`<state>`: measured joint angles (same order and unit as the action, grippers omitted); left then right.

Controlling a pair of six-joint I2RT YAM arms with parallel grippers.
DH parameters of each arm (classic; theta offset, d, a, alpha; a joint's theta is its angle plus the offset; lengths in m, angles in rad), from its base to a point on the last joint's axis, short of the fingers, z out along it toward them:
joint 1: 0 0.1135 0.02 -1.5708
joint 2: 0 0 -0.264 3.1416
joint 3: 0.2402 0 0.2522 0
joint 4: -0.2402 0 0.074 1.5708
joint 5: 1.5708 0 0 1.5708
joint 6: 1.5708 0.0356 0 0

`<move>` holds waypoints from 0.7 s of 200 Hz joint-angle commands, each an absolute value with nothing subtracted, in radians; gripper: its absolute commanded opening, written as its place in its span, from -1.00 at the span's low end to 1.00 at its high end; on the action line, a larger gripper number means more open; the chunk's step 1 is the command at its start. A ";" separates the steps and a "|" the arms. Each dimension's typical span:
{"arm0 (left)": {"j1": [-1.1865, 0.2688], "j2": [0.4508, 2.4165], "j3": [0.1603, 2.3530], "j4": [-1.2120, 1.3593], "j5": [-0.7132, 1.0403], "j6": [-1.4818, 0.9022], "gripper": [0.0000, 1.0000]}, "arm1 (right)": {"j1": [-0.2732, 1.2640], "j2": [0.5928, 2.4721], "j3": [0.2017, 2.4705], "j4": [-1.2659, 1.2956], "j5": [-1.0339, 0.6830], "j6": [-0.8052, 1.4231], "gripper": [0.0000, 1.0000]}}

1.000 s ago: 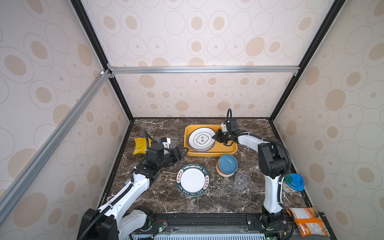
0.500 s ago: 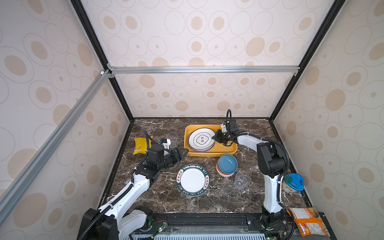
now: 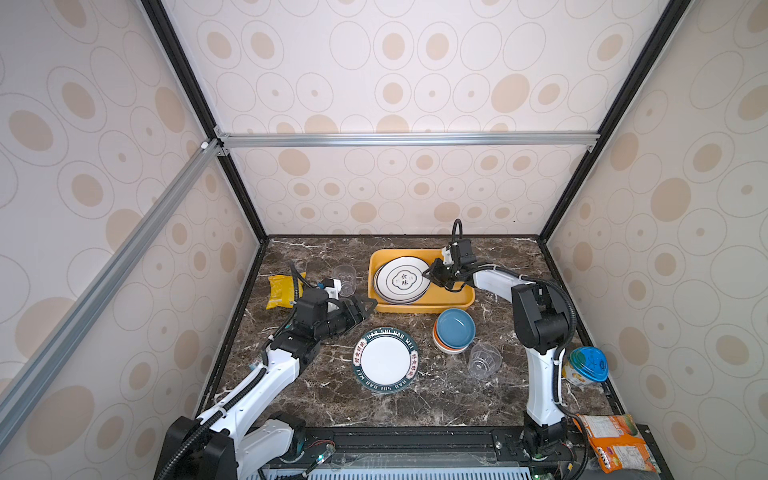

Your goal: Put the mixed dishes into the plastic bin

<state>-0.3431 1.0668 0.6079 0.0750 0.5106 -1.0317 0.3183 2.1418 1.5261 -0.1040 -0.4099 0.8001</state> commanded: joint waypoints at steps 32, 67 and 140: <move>-0.341 1.045 0.602 0.104 0.509 -1.040 0.57 | 0.312 2.120 1.525 -0.118 -0.378 0.798 -0.50; -0.338 1.040 0.596 0.107 0.510 -1.042 0.57 | 0.311 2.107 1.514 -0.143 -0.353 0.784 -0.51; -0.335 1.043 0.586 0.116 0.518 -1.045 0.57 | 0.312 2.093 1.495 -0.169 -0.319 0.759 -0.53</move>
